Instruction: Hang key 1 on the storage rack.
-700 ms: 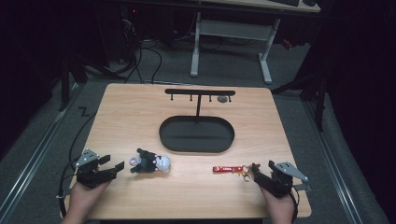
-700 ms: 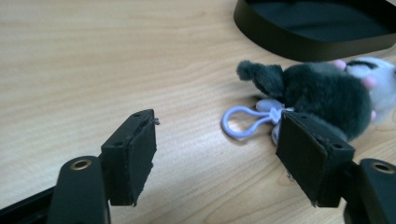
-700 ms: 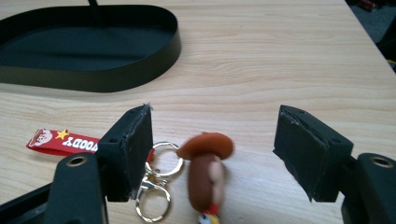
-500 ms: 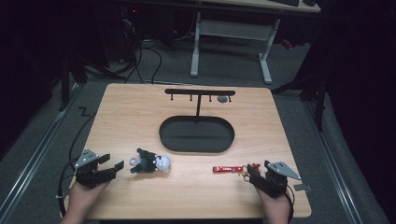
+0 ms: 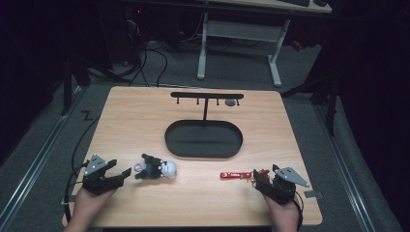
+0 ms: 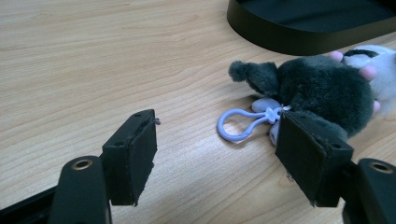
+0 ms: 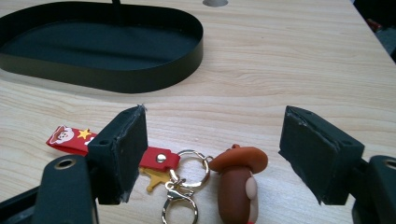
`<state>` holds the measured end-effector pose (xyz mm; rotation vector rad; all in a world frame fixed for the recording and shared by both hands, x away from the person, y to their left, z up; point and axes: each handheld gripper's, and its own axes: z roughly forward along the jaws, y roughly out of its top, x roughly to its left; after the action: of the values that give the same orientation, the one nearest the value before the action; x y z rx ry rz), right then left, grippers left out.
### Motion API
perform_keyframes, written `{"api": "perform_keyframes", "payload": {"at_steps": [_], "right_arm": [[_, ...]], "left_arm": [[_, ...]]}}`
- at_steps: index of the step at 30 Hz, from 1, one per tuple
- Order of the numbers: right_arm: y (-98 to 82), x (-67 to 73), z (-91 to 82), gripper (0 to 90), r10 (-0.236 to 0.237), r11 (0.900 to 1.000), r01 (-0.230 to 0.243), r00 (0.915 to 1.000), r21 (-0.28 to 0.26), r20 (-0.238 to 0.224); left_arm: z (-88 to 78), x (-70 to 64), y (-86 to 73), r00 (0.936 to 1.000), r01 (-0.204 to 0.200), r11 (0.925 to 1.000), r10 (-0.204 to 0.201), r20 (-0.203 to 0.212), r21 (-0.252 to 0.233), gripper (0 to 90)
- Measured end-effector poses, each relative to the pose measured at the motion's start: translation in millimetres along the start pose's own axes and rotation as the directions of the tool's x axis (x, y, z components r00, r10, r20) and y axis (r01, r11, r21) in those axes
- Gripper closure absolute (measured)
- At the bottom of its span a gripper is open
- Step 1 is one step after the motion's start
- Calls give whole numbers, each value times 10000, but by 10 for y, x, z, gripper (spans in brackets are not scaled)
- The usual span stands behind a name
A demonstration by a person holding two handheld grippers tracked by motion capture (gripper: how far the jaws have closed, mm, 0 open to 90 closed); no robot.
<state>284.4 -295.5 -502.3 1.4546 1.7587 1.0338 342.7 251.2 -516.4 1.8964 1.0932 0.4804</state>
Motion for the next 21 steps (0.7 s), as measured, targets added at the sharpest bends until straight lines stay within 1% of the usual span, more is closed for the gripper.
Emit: {"api": "perform_keyframes", "payload": {"at_steps": [5, 8, 12, 13, 14, 15, 16, 18, 20, 21], "right_arm": [[2, 24, -38, 239, -95, 9997, 93, 9999, -217, -87], [20, 34, -61, 235, -58, 9999, 55, 9998, -153, -215], [37, 85, -68, 235, -150, 9998, 146, 9994, -136, -302], [48, 128, -64, 235, -272, 9996, 268, 9989, -98, -385], [48, 128, -64, 235, -272, 9996, 268, 9989, -98, -385], [54, 172, -53, 235, -408, 9992, 407, 9980, -30, -477], [54, 172, -53, 235, -408, 9992, 407, 9980, -30, -477], [61, 228, -38, 237, -566, 9981, 580, 9962, 189, -664], [63, 246, -33, 237, -576, 9980, 594, 9955, 220, -751], [66, 285, -21, 237, -642, 9970, 676, 9941, 371, -869]], "left_arm": [[32, -29, 1, 9999, -138, 9998, 138, -1, 160, 307], [38, -44, -6, 9997, -245, 9996, 245, -11, 164, 318], [35, -51, -9, 9994, -333, 9993, 334, -17, 183, 331], [36, -52, -9, 9994, -336, 9993, 336, -12, 169, 334], [36, -52, -9, 9994, -336, 9993, 336, -12, 169, 335], [40, -54, -9, 9993, -369, 9991, 369, -7, 192, 337], [40, -54, -9, 9993, -369, 9991, 369, -7, 192, 341], [46, -63, -10, 9989, -459, 9987, 459, 15, 238, 347], [47, -67, -11, 9987, -513, 9984, 513, 8, 248, 348], [48, -76, -11, 9983, -576, 9980, 576, 13, 277, 350]]}}
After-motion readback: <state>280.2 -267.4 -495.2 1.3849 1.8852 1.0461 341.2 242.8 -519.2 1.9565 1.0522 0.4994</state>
